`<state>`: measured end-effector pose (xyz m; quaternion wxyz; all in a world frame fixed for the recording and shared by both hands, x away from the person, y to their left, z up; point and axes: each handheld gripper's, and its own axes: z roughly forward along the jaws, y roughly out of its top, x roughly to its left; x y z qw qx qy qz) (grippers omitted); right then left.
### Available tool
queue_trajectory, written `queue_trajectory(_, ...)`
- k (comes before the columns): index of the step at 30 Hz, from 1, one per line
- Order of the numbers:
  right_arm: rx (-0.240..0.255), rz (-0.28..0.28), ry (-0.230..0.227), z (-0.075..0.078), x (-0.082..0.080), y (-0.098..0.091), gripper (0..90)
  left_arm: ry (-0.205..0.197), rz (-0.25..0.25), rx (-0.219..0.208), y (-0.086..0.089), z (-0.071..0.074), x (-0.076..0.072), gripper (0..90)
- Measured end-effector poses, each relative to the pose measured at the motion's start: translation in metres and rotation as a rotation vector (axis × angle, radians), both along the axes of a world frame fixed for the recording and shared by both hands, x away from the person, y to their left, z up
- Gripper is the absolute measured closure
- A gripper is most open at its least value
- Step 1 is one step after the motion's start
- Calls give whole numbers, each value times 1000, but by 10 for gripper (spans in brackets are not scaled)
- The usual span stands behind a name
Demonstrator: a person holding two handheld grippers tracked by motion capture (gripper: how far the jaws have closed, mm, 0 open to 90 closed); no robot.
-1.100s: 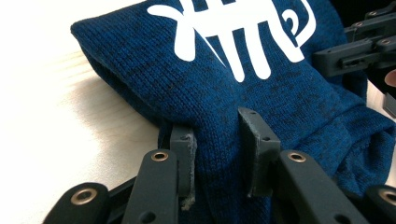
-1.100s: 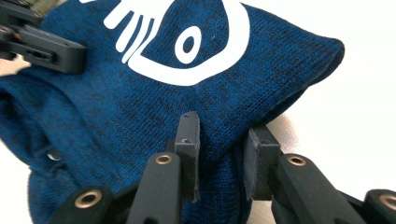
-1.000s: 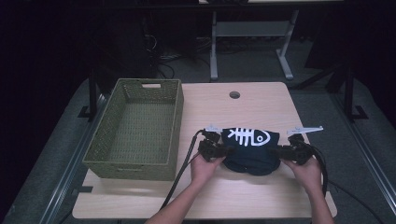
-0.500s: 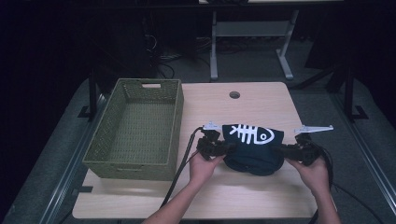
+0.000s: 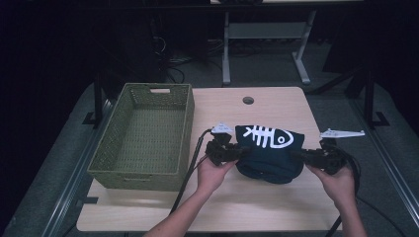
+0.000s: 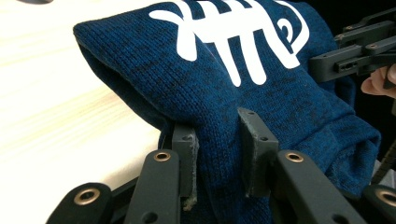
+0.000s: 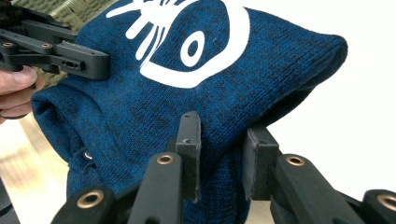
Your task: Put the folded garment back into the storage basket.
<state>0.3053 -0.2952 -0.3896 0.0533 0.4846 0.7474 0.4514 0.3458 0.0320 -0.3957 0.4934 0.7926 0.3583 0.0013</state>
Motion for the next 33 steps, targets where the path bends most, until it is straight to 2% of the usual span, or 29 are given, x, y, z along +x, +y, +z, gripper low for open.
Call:
queue_trajectory(7, 30, 2, -33, 9, -4, -1, 714, -9, -24, -3, 3, 18, 0, 708)
queue_trajectory(20, 38, 9, -63, 25, -6, 4, 717, -25, -25, -23, 11, 34, 2, 710)
queue_trajectory(26, 43, 19, -81, 37, -5, 8, 716, -37, -27, -30, 18, 44, 3, 709)
queue_trajectory(33, 80, 29, -97, 43, -5, 16, 716, -46, -30, -30, 31, 54, 2, 709)
